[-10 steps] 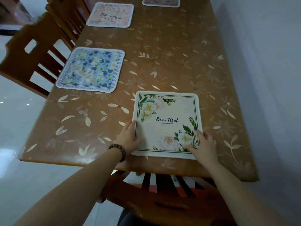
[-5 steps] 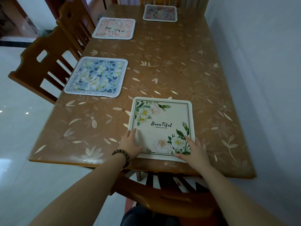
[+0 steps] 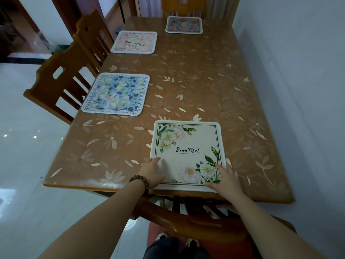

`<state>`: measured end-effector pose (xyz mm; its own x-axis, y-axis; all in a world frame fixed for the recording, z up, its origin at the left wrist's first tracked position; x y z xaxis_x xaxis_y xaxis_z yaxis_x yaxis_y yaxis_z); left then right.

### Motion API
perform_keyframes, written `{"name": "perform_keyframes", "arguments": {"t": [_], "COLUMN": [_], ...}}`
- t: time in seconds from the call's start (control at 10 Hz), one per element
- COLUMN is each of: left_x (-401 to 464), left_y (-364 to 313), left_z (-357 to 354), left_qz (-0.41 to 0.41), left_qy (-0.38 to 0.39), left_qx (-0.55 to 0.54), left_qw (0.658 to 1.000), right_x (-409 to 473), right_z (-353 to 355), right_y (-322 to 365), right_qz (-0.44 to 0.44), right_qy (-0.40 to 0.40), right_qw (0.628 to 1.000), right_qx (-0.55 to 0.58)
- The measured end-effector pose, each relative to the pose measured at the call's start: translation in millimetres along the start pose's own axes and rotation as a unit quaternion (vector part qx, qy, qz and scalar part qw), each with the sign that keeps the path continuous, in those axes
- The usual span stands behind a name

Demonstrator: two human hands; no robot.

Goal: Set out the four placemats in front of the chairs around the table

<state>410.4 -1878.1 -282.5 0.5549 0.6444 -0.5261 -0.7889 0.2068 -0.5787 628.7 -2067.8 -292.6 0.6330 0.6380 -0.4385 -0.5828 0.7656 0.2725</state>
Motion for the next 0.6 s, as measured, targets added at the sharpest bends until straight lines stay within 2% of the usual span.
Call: {"name": "perform_keyframes", "arguments": {"t": [0.4, 0.5, 0.6], "left_x": [-8, -8, -7], "left_y": [-4, -16, -38], "left_z": [-1, 13, 38], "left_qz": [0.024, 0.025, -0.013], "left_qy": [0.032, 0.0, -0.058], "left_qx": [0.05, 0.049, 0.032], "left_qw": [0.998, 0.998, 0.998], "right_x": [-5, -1, 6], "right_z": [1, 12, 44], "right_y": [3, 13, 41], "right_qz": [-0.01, 0.001, 0.04], "right_qy": [0.036, 0.029, -0.015], "right_qw": [0.999, 0.999, 0.999], "right_qx": [-0.024, -0.018, -0.008]}}
Point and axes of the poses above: each hand's wrist, its own x-axis towards the middle knuckle, its own z-axis out of the back of the hand, y = z × x, the point moved 10 cm from there along x, towards the middle knuckle, and after that the axes turned 6 degrees about -x, right-handed, at the moved point
